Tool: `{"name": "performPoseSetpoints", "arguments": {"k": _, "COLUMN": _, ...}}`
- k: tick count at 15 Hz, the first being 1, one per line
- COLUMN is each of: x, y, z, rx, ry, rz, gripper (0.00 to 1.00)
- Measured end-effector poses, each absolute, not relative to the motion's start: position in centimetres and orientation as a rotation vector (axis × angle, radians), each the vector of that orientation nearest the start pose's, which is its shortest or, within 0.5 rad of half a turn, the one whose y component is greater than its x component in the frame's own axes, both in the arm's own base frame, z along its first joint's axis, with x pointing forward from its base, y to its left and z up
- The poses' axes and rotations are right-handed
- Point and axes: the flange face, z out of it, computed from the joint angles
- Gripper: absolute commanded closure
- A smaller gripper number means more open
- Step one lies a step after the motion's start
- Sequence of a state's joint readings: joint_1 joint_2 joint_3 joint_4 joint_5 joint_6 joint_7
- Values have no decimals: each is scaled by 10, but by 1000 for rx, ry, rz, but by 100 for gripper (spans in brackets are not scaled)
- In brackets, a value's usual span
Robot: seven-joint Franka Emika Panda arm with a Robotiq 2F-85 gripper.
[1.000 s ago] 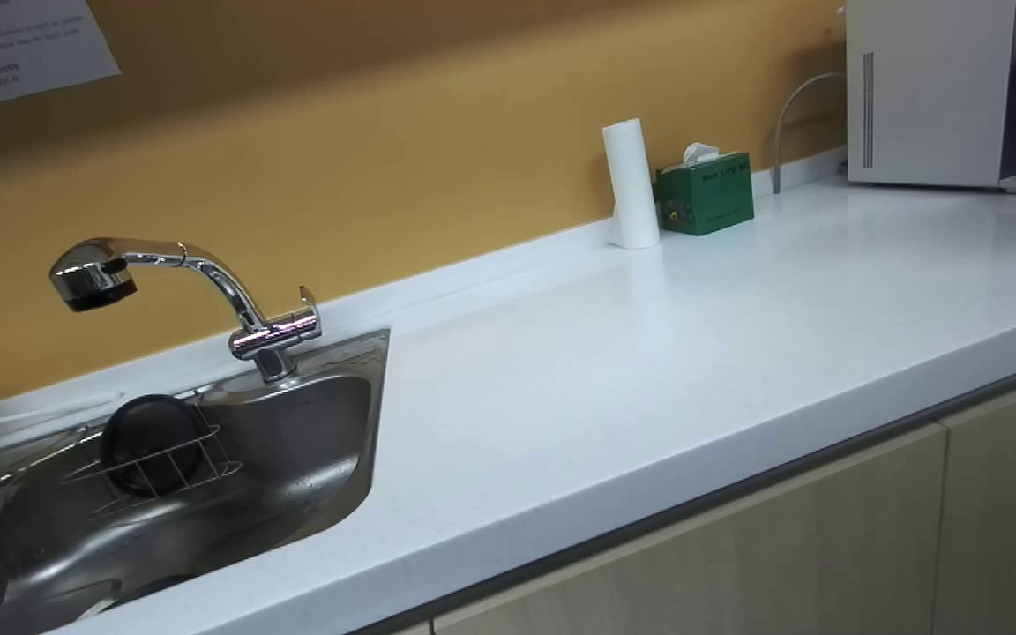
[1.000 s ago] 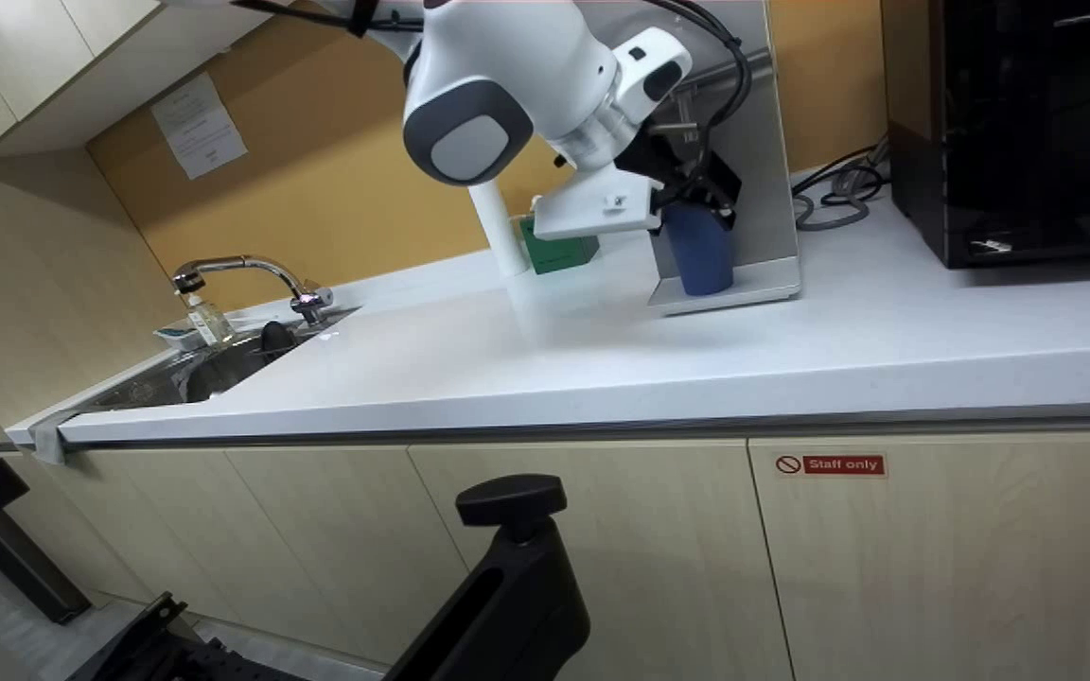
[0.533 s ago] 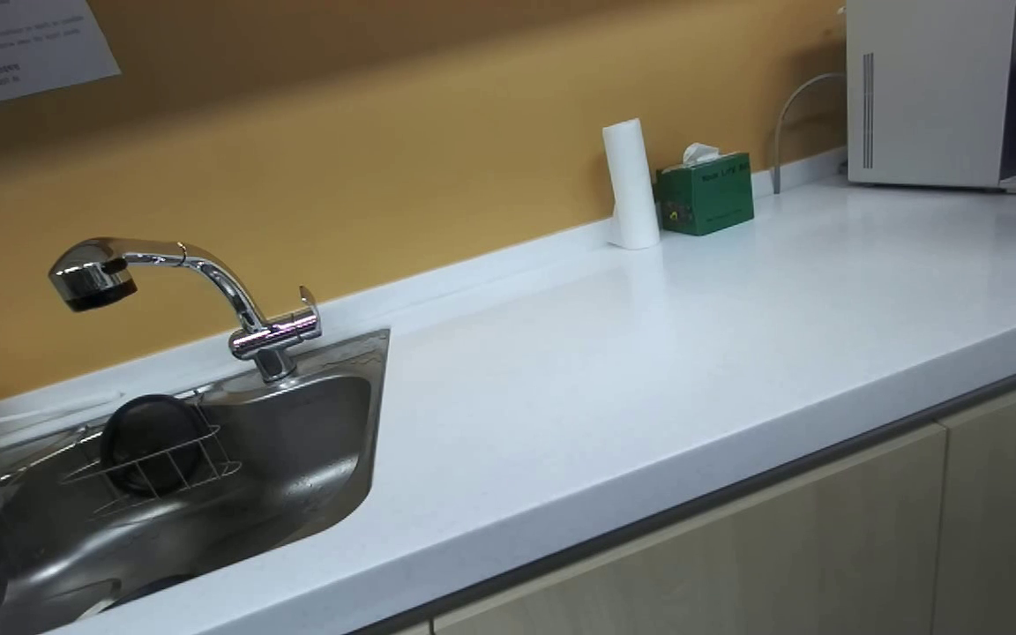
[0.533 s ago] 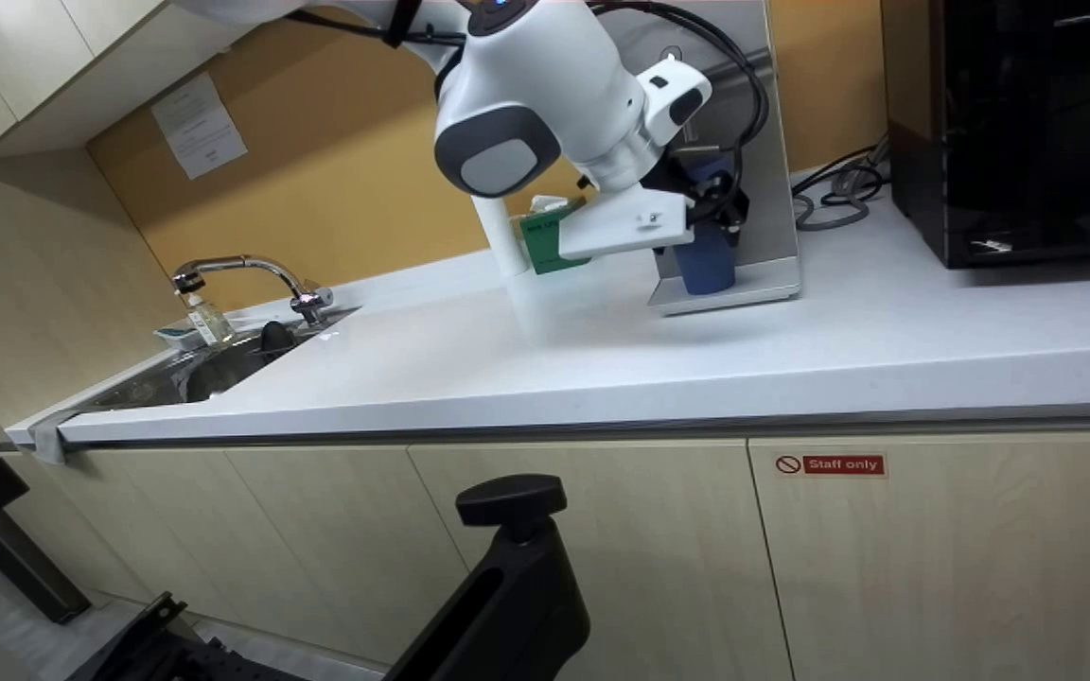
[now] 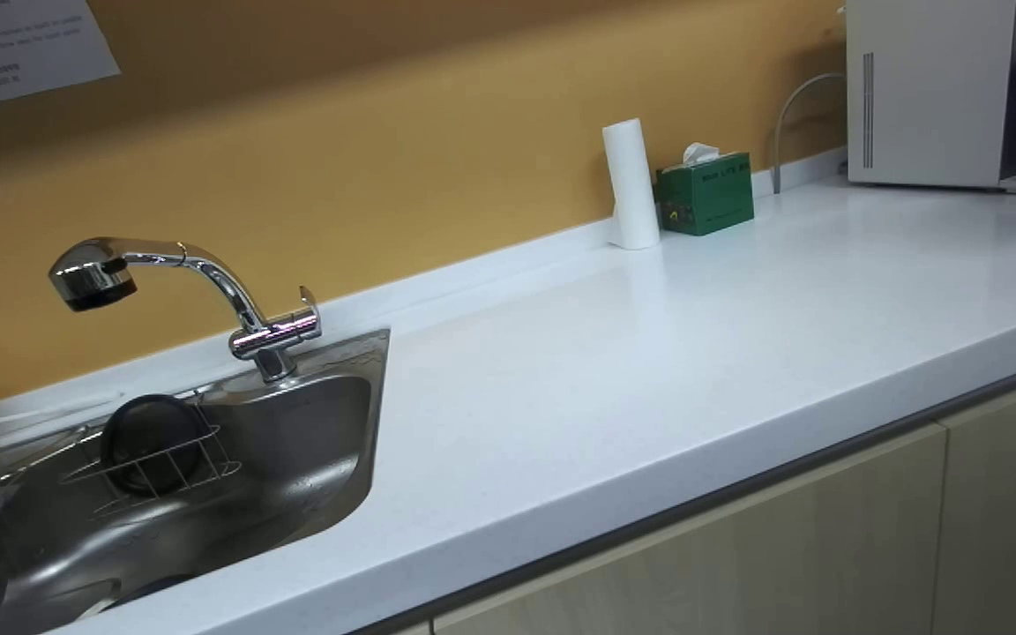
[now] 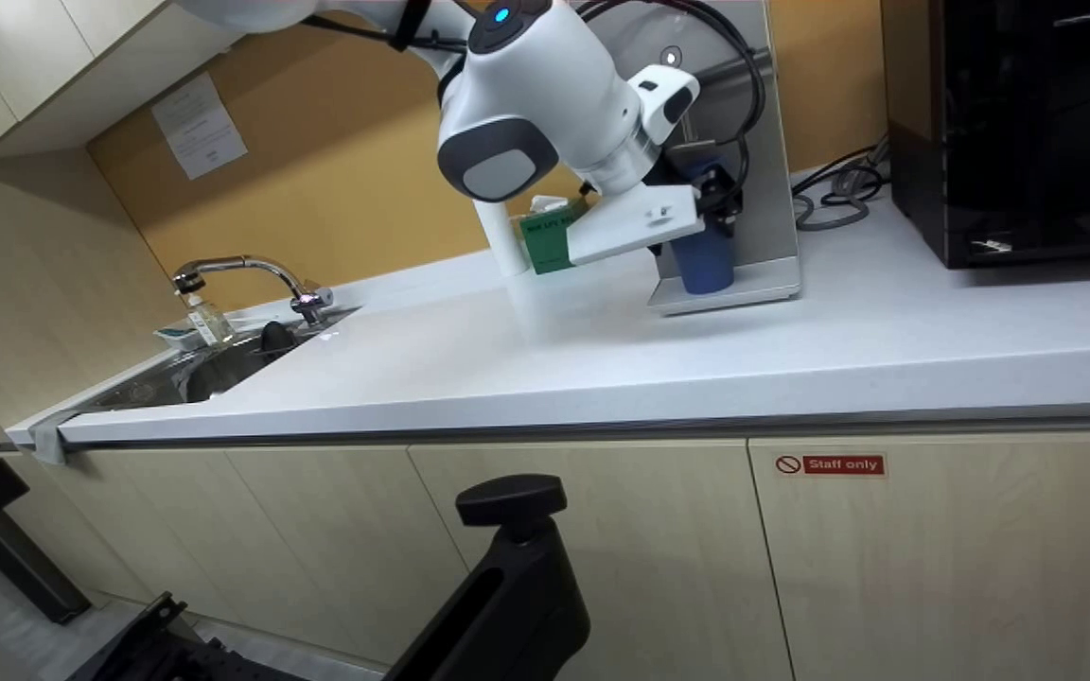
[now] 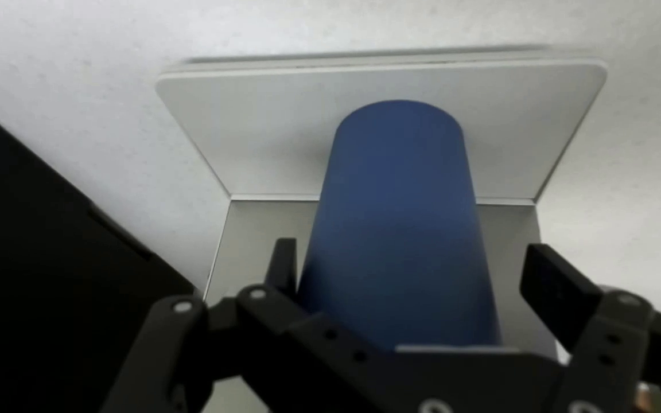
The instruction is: Pick up the blue cup and place it in front of the coffee maker
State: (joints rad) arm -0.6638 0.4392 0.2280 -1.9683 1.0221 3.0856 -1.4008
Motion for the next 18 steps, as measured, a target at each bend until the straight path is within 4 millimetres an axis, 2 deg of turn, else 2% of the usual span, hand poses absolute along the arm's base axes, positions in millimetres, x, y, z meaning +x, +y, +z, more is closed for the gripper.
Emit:
{"name": "performPoseSetpoints", "arguments": {"k": 1, "x": 541, "y": -340, "z": 300, "rx": -3092, "ry": 134, "rz": -1163, "gripper": 27}}
{"name": "performPoseSetpoints", "arguments": {"k": 3, "x": 544, "y": -341, "z": 303, "rx": -3087, "ry": 121, "rz": -1194, "gripper": 42}}
{"name": "performPoseSetpoints", "arguments": {"k": 6, "x": 540, "y": -345, "z": 304, "rx": -3076, "ry": 152, "rz": -1231, "gripper": 48}}
{"name": "performPoseSetpoints", "arguments": {"k": 9, "x": 535, "y": -349, "z": 307, "rx": -3068, "ry": 207, "rz": -1266, "gripper": 51}}
{"name": "performPoseSetpoints", "arguments": {"k": 14, "x": 528, "y": -344, "z": 315, "rx": -3077, "ry": 350, "rz": -1306, "gripper": 51}}
{"name": "performPoseSetpoints", "arguments": {"k": 18, "x": 509, "y": -338, "z": 322, "rx": -3101, "ry": 498, "rz": -1296, "gripper": 51}}
